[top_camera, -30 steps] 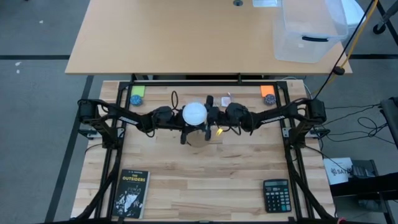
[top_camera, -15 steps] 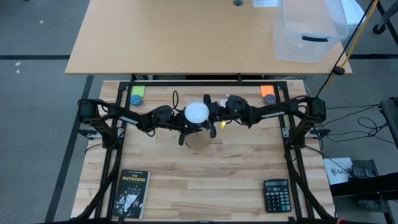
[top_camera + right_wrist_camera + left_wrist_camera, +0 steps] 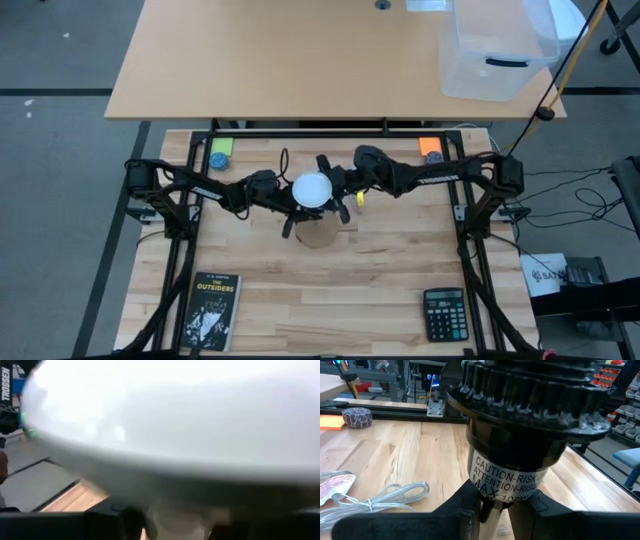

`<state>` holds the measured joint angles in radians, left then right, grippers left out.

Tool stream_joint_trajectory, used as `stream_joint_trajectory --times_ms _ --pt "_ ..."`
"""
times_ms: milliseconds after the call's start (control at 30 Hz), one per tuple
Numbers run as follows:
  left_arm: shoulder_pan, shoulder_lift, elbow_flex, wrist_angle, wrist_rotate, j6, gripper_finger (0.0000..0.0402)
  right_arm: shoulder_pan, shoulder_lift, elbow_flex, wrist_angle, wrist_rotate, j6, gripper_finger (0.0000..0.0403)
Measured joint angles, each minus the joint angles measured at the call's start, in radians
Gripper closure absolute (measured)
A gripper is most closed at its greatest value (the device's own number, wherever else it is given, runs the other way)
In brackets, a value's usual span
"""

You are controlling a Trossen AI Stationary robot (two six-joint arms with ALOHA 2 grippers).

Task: Screw lightbulb
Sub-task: Remove the lightbulb from the lamp

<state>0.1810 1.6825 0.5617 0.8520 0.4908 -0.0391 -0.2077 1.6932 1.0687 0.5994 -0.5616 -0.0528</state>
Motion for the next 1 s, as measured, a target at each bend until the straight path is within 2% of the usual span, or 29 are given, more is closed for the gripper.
stream_joint_trajectory --times_ms 167,333,567,733,867,1000 --pt "0.0 0.0 0.0 0.0 0.0 -0.001 0.033 -0.002 -0.004 0.034 -0.063 -0.079 -0.029 0.017" --pt "0.0 0.0 0.0 0.0 -0.001 -0.004 0.033 -0.002 -0.02 0.037 -0.178 -0.096 -0.104 0.011" --pt "0.0 0.0 0.0 0.0 -0.003 -0.004 0.033 -0.016 -0.129 0.037 -0.408 -0.086 -0.225 0.0071" --pt "0.0 0.0 0.0 0.0 -0.007 -0.004 0.033 -0.015 -0.232 0.037 -0.525 0.056 -0.298 0.0072" --pt "-0.001 0.0 0.0 0.0 -0.023 -0.008 0.033 0.009 -0.278 0.037 -0.614 0.129 -0.299 0.0078" --pt "-0.003 0.0 0.0 0.0 -0.052 -0.008 0.033 0.077 -0.287 0.036 -0.743 0.34 -0.3 0.0084"
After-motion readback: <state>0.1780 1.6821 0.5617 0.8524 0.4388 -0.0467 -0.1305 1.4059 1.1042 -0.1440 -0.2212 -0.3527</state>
